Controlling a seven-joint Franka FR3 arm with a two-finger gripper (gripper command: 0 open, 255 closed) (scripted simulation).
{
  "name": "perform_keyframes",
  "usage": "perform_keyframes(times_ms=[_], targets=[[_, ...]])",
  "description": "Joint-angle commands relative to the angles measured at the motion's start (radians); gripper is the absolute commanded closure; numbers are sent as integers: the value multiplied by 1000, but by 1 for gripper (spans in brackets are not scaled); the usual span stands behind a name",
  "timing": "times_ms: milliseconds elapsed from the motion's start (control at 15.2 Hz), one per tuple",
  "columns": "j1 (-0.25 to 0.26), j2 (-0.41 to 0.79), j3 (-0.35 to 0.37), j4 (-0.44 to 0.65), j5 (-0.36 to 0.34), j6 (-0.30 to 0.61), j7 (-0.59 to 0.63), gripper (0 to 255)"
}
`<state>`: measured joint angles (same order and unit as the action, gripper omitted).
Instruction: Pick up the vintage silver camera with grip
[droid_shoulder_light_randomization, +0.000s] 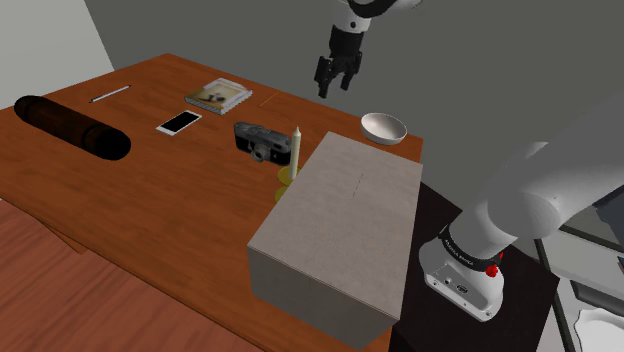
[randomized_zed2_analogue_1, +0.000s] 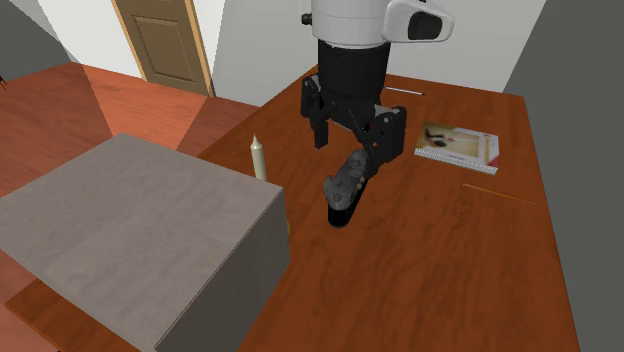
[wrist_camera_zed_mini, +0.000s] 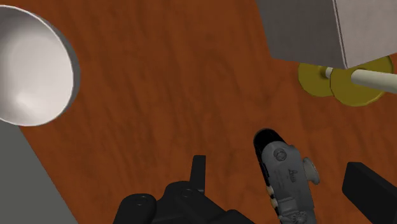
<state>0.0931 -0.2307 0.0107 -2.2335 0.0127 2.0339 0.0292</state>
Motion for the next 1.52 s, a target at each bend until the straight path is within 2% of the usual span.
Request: perform_keyframes(times_ms=[0, 594, 1188, 1452], targets=[[11, 65, 12, 16, 1, 47, 1, 0], [47, 397, 47, 229, -20, 156, -5, 0], [96, 739, 69, 543, -62, 175, -7, 0], [98, 766, 68, 539, -65, 205, -6, 0]])
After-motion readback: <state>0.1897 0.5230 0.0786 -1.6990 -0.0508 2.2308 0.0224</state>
